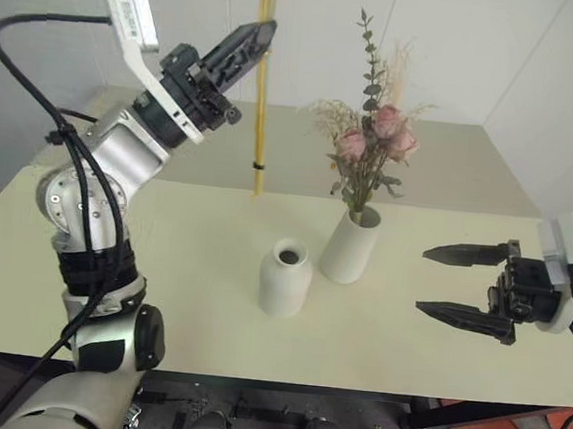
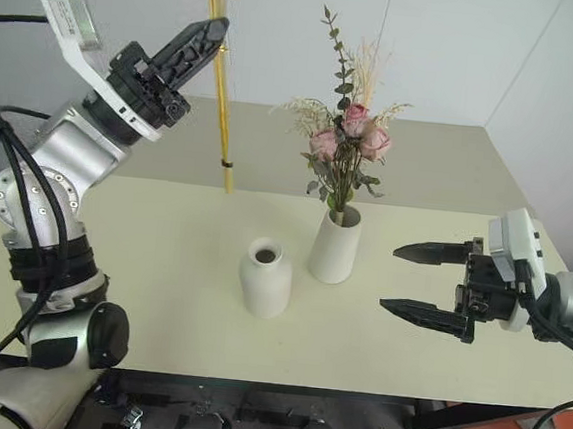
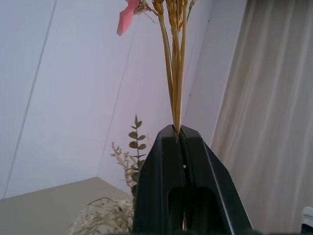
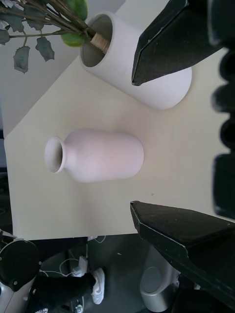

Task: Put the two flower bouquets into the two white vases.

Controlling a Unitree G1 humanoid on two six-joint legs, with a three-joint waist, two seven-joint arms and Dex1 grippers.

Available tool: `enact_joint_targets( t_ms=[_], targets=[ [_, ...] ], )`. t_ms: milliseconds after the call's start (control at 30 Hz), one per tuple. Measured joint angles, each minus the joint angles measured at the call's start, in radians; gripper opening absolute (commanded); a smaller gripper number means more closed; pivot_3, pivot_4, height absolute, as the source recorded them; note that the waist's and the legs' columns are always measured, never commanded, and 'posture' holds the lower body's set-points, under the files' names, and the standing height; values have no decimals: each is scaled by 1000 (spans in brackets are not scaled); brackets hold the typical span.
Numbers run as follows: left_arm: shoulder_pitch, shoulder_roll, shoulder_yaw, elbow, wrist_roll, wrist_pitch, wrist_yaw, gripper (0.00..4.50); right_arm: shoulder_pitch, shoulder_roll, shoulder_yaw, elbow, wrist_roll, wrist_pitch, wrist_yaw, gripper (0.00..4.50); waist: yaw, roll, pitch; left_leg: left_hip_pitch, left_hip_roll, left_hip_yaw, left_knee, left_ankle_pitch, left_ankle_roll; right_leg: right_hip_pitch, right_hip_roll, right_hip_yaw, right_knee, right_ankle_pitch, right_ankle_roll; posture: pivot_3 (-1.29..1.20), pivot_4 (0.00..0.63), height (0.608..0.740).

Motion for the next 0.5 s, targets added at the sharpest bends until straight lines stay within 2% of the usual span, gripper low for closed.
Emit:
enact_joint_targets(
  t_ms=[167, 500],
  targets=[
    [24, -16, -40, 3, -28, 0, 0, 44, 25, -1, -17, -15, 0, 0, -11, 4500, -1, 0, 0, 1, 0, 0, 0, 0, 0, 0, 0, 0, 0, 0, 0, 0, 150, 740],
    [139, 19, -148, -30, -64, 22, -72, 44, 70, -2, -33, -48, 0, 0, -38, 4500, 0, 0, 0, 1, 0, 0, 0, 0, 0, 0, 0, 0, 0, 0, 0, 0, 150, 740]
  ],
)
